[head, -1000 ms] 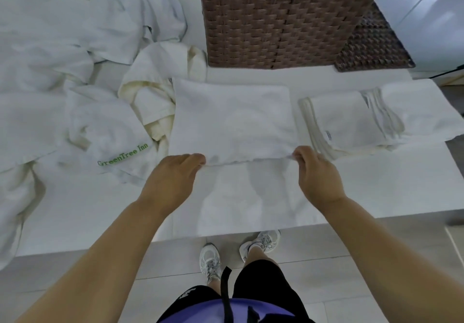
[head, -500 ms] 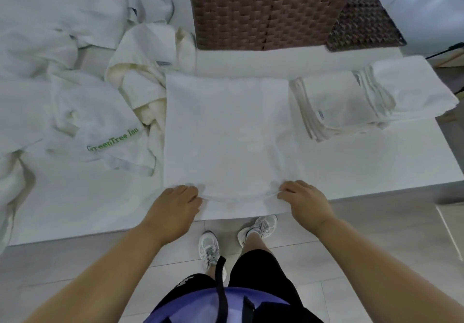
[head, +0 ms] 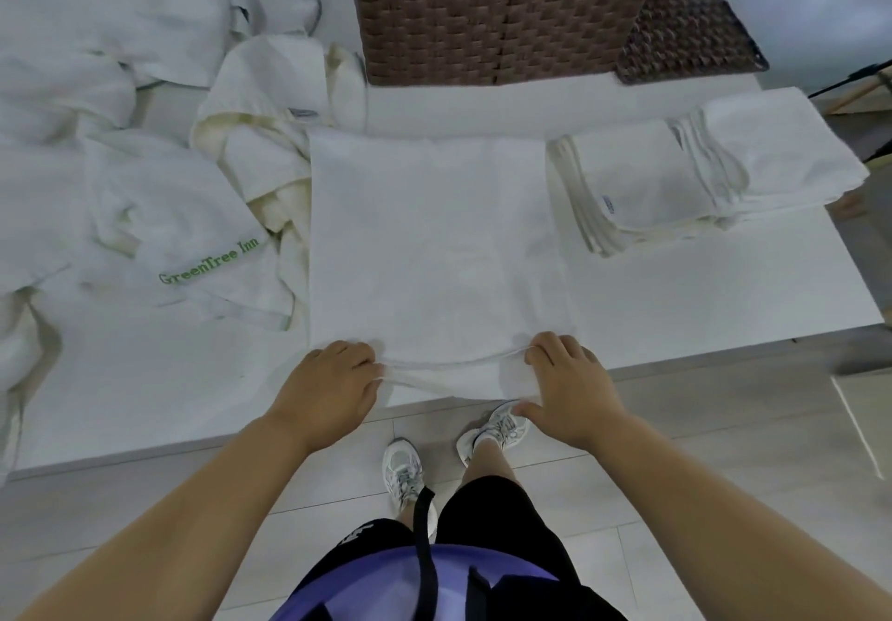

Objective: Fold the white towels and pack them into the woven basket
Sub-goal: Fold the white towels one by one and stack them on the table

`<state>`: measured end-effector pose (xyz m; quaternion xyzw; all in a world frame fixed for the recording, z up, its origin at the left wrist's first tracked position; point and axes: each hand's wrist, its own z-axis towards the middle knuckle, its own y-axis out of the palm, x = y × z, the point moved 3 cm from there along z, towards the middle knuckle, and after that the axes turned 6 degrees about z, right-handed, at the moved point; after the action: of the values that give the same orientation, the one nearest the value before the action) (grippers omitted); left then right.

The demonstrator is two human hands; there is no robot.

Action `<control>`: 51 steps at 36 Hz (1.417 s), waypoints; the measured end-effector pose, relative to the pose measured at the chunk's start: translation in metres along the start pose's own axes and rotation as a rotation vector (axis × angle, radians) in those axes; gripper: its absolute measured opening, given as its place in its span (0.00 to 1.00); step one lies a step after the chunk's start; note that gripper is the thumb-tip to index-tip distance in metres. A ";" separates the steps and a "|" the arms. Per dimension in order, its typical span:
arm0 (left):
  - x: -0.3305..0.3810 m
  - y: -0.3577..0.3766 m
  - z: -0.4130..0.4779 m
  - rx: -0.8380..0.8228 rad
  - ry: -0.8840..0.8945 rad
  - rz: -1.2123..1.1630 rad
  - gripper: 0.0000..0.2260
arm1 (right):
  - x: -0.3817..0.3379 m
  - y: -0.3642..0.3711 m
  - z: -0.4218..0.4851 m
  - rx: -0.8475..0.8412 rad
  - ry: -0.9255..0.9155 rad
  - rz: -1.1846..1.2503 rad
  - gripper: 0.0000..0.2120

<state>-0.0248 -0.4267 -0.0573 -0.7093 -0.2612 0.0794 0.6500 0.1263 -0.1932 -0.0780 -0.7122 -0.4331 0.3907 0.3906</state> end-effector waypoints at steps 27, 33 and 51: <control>-0.033 -0.164 0.066 0.039 -0.113 0.086 0.10 | 0.008 -0.176 0.033 0.386 0.008 0.048 0.11; -0.027 -0.274 0.079 0.280 -0.089 0.164 0.10 | -0.010 -0.289 0.027 0.590 -0.007 -0.011 0.12; -0.003 -0.410 0.056 0.083 0.037 -0.005 0.08 | -0.031 -0.424 -0.054 0.404 -0.050 0.171 0.10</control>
<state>-0.1618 -0.3713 0.3293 -0.6822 -0.2474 0.0755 0.6838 0.0328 -0.0977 0.3287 -0.6438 -0.2936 0.5186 0.4799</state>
